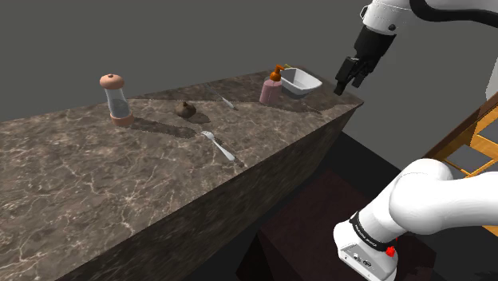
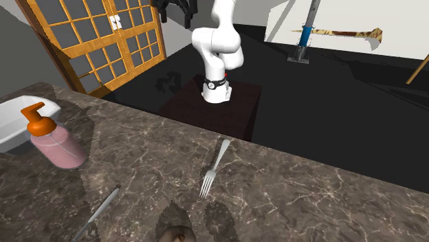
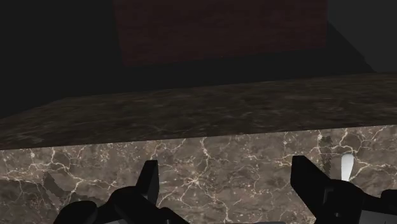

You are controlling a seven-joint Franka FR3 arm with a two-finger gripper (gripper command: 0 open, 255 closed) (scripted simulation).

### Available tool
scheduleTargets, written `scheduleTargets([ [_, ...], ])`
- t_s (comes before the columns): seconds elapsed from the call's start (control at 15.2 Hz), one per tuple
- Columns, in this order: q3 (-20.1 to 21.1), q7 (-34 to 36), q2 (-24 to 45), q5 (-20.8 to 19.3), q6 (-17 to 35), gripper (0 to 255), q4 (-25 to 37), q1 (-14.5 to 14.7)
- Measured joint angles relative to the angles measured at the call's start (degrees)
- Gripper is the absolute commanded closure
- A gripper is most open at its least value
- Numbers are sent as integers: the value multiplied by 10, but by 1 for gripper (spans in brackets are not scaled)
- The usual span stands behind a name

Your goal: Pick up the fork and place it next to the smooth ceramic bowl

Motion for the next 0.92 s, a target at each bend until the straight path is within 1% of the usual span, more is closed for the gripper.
scheduleTargets([
  [0.2, 5, 6, 13, 6, 13, 0, -3, 3],
  [0.33, 13, 15, 38, 14, 40, 0, -12, 8],
  [0.53, 25, 29, 82, 26, 78, 0, -14, 16],
  [0.92, 53, 58, 191, 48, 154, 0, 3, 32],
])
